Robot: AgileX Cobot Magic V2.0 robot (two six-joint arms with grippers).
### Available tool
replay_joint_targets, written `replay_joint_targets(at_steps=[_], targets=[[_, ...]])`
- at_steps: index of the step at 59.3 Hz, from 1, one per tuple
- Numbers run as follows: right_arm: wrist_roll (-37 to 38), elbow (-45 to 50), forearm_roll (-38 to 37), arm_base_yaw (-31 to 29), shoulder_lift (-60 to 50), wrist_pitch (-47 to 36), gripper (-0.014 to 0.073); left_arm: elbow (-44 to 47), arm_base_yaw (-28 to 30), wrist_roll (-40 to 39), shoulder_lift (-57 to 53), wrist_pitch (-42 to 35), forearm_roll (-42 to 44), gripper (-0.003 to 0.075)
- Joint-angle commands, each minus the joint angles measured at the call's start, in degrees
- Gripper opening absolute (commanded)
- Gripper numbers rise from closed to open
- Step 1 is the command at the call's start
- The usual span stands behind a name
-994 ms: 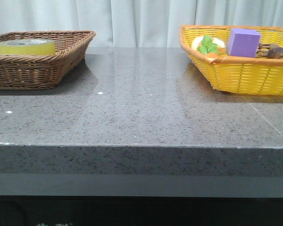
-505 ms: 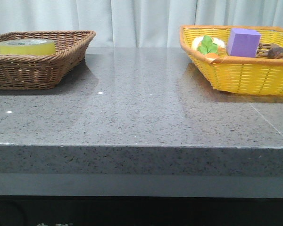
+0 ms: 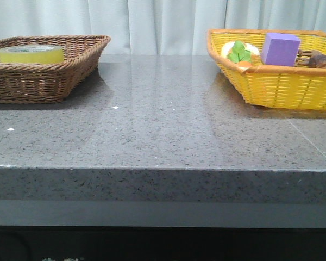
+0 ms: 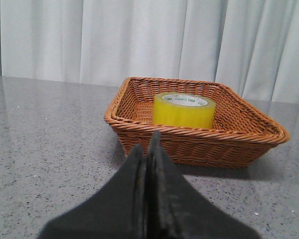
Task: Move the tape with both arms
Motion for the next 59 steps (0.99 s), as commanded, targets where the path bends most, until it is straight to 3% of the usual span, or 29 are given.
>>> replay_joint_targets(at_steps=[1,26,59], targets=[[-0.4,-1.3,0.5,-0.4,0.1,-4.3,-0.0068,0.4,0.1,-0.6,-0.9,-4.7,-0.6,-0.002],[-0.4,2.0,0.5,-2.6,-1.5,-7.2,-0.0068,0.4,0.1,-0.6,-0.9,-4.7,-0.6,-0.002],[-0.4,33.0,2.1,-18.9,-23.6,-37.9,-0.0068,0.4,0.1,-0.6,-0.9,-4.7,-0.6,-0.002]])
